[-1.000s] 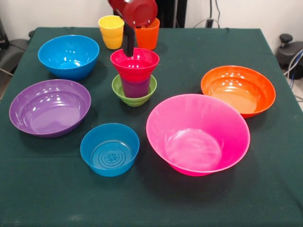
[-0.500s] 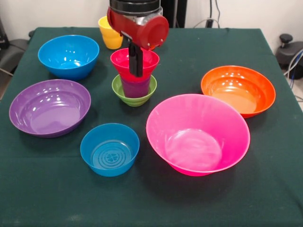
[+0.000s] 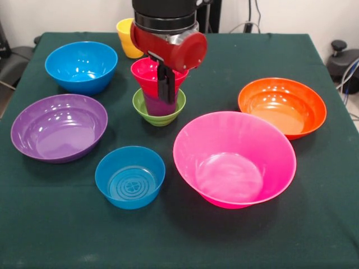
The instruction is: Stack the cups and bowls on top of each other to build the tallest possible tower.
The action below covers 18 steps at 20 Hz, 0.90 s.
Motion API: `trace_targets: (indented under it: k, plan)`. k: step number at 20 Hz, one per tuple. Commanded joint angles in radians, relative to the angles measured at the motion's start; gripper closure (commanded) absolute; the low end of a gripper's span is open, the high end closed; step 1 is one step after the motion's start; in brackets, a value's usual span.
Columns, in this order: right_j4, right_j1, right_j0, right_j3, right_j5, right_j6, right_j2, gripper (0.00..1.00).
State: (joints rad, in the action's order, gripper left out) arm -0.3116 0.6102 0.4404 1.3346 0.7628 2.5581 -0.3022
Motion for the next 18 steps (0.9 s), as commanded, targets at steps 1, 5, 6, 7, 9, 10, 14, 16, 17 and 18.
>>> trace_targets:
  k: [1,5,6,7,9,10,14,16,17,18]
  plan:
    - [-0.115,-0.020,-0.040,-0.027,0.090,-0.272,-0.044,1.00]
    - [-0.111,-0.008,0.015,0.033,0.058,-0.375,-0.094,1.00]
    - [-0.119,-0.007,0.025,0.039,0.048,-0.391,-0.097,1.00]
    - [-0.127,-0.006,0.038,0.050,0.044,-0.421,-0.106,1.00]
    - [-0.143,-0.006,0.063,0.060,0.060,-0.501,-0.130,1.00]
    - [-0.144,-0.005,0.077,0.071,0.064,-0.528,-0.142,1.00]
    - [-0.128,0.025,0.128,0.118,0.124,-0.630,-0.193,1.00]
    - [-0.129,0.053,0.143,0.148,0.128,-0.652,-0.197,1.00]
    - [-0.129,0.064,0.149,0.160,0.128,-0.658,-0.195,1.00]
    - [-0.130,0.069,0.155,0.168,0.124,-0.669,-0.195,1.00]
